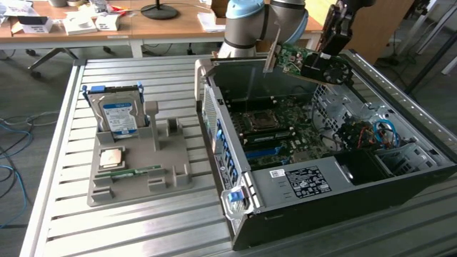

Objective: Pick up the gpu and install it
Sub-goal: 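Insert the gpu into the slot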

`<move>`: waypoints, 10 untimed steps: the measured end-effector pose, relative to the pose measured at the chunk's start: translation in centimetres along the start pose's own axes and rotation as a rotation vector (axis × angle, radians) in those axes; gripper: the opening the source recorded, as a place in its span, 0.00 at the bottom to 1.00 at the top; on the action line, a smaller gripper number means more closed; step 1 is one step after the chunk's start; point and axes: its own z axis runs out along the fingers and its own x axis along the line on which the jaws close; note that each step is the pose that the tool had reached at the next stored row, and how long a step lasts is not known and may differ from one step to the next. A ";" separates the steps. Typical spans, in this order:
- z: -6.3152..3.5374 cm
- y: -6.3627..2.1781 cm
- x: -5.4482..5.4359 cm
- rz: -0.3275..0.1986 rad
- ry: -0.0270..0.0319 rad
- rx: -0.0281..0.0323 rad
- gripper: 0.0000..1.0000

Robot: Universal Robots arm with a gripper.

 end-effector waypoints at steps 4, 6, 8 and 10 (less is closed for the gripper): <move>0.04 0.00 0.0 -0.055 0.0027 -0.0001 0.26; 0.06 0.00 0.0 -0.081 0.0039 -0.0002 0.26; 0.08 0.00 0.0 -0.106 0.0051 -0.0002 0.26; 0.09 0.00 0.0 -0.131 0.0065 -0.0003 0.26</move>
